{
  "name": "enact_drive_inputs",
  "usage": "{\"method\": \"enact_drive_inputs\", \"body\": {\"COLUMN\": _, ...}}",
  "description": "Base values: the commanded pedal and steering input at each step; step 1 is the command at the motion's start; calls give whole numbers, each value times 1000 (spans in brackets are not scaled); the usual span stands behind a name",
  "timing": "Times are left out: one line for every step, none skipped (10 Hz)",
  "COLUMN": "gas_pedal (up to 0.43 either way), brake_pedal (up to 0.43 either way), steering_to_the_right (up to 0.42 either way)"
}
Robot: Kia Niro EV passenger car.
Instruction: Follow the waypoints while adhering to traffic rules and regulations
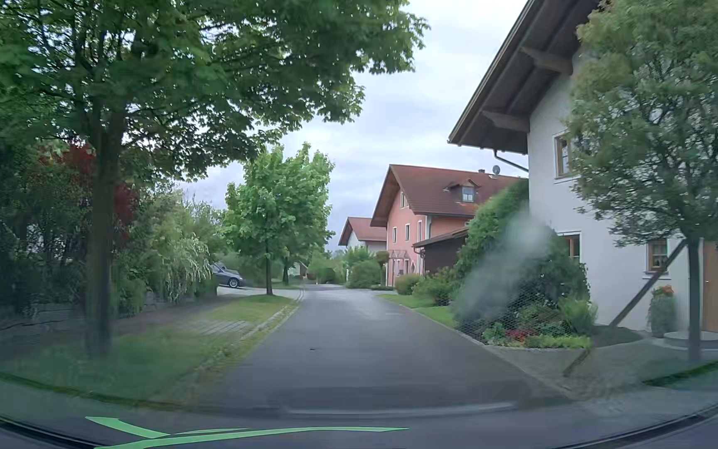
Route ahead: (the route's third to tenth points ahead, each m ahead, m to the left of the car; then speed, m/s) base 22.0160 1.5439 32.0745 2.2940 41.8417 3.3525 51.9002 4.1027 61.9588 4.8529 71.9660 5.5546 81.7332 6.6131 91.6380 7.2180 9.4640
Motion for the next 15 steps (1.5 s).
{"method": "enact_drive_inputs", "body": {"gas_pedal": 150, "brake_pedal": 0, "steering_to_the_right": -8}}
{"method": "enact_drive_inputs", "body": {"gas_pedal": 150, "brake_pedal": 0, "steering_to_the_right": -8}}
{"method": "enact_drive_inputs", "body": {"gas_pedal": 150, "brake_pedal": 0, "steering_to_the_right": -9}}
{"method": "enact_drive_inputs", "body": {"gas_pedal": 150, "brake_pedal": 0, "steering_to_the_right": -10}}
{"method": "enact_drive_inputs", "body": {"gas_pedal": 138, "brake_pedal": 0, "steering_to_the_right": -11}}
{"method": "enact_drive_inputs", "body": {"gas_pedal": 138, "brake_pedal": 0, "steering_to_the_right": -11}}
{"method": "enact_drive_inputs", "body": {"gas_pedal": 138, "brake_pedal": 0, "steering_to_the_right": -12}}
{"method": "enact_drive_inputs", "body": {"gas_pedal": 138, "brake_pedal": 0, "steering_to_the_right": -12}}
{"method": "enact_drive_inputs", "body": {"gas_pedal": 130, "brake_pedal": 0, "steering_to_the_right": -12}}
{"method": "enact_drive_inputs", "body": {"gas_pedal": 130, "brake_pedal": 0, "steering_to_the_right": -14}}
{"method": "enact_drive_inputs", "body": {"gas_pedal": 130, "brake_pedal": 0, "steering_to_the_right": -15}}
{"method": "enact_drive_inputs", "body": {"gas_pedal": 110, "brake_pedal": 0, "steering_to_the_right": -15}}
{"method": "enact_drive_inputs", "body": {"gas_pedal": 110, "brake_pedal": 0, "steering_to_the_right": -15}}
{"method": "enact_drive_inputs", "body": {"gas_pedal": 110, "brake_pedal": 0, "steering_to_the_right": -15}}
{"method": "enact_drive_inputs", "body": {"gas_pedal": 110, "brake_pedal": 0, "steering_to_the_right": -14}}
